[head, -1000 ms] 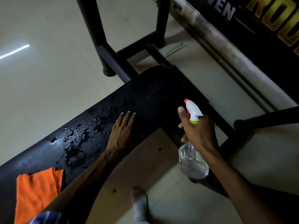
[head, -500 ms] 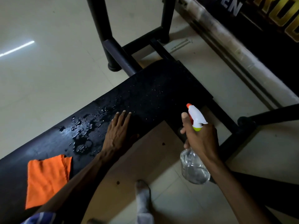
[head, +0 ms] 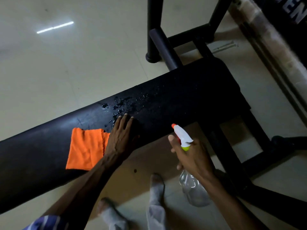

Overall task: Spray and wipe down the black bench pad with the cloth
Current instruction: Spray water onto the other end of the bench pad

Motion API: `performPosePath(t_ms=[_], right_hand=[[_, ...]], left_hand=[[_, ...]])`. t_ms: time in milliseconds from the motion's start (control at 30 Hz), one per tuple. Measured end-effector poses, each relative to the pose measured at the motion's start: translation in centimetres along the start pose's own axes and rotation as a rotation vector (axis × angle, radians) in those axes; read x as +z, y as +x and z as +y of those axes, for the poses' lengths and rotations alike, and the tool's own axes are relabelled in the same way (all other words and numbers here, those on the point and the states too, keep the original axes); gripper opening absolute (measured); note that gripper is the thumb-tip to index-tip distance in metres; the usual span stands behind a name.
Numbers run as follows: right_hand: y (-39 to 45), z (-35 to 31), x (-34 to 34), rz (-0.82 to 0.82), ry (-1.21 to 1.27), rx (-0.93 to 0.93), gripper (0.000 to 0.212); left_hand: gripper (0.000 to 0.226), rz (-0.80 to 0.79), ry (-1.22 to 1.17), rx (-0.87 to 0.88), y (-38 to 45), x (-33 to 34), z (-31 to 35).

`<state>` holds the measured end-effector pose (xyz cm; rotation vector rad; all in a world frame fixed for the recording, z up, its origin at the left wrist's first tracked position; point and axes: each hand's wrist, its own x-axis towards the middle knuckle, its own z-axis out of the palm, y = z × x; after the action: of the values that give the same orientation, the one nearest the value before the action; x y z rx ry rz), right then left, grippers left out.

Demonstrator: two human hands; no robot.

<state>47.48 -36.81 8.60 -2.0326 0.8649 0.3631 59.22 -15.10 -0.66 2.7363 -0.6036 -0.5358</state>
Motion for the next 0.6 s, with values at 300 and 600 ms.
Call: performPosePath(t_ms=[300,600], right_hand=[[-2.4,-1.3,4.9,-0.062,-0.098,0.003,0.058],[-2.2,-5.4,8.6,-0.099,-0.078,-0.143,0.055]], left_hand=[[0.069,0.011,-0.024,-0.108,-3.0,-0.6,-3.8],[0.063,0.075,-0.086,-0.143,-4.1,-2.0,-7.7]])
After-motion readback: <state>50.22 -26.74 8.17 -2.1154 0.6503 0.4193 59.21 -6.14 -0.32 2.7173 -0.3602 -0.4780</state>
